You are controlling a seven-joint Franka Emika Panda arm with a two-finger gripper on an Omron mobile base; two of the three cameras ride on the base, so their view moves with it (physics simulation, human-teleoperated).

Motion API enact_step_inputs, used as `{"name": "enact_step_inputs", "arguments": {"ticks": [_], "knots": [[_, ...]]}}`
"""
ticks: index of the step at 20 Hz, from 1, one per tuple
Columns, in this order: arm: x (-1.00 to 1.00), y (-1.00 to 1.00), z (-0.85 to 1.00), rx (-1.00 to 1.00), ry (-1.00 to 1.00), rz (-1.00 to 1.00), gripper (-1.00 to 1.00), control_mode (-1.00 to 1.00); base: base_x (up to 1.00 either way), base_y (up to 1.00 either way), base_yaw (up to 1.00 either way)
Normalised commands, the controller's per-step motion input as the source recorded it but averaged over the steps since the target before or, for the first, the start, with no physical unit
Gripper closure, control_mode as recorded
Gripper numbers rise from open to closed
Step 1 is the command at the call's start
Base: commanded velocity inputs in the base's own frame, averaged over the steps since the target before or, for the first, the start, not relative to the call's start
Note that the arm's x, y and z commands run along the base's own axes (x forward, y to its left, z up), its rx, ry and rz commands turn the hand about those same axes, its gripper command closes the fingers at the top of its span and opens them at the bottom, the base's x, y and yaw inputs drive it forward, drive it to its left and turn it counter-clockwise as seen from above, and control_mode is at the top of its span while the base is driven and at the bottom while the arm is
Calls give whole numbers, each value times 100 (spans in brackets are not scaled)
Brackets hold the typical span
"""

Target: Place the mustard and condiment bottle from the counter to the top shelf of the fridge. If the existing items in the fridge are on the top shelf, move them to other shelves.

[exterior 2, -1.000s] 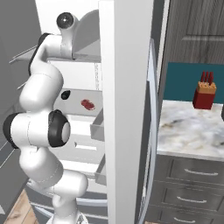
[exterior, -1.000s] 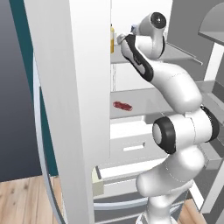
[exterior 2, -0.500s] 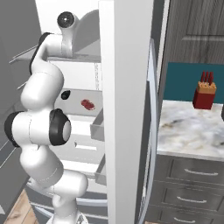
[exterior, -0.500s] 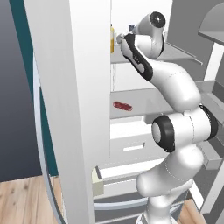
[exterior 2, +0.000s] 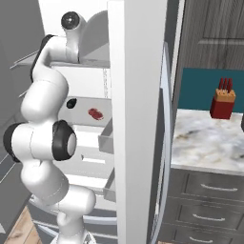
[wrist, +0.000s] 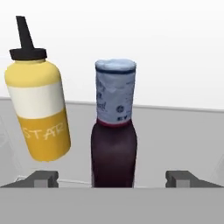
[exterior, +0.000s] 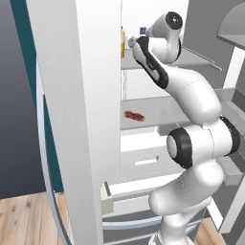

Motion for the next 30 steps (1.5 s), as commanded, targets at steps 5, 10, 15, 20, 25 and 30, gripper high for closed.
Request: {"name": "enact_step_inputs", "arguments": {"ticks": [5,10,15,20,25,30], "knots": [[-99,0,0,0,-13,0,-100,-100,0,0,0],[-100,0,0,0,-20,0,-100,-100,0,0,0],[-100,0,0,0,-25,0,-100,-100,0,0,0],[-100,0,0,0,-23,0,-100,-100,0,0,0],[-100,0,0,0,-23,0,-100,-100,0,0,0],[-100,0,3,0,-23,0,-100,-100,0,0,0]]}}
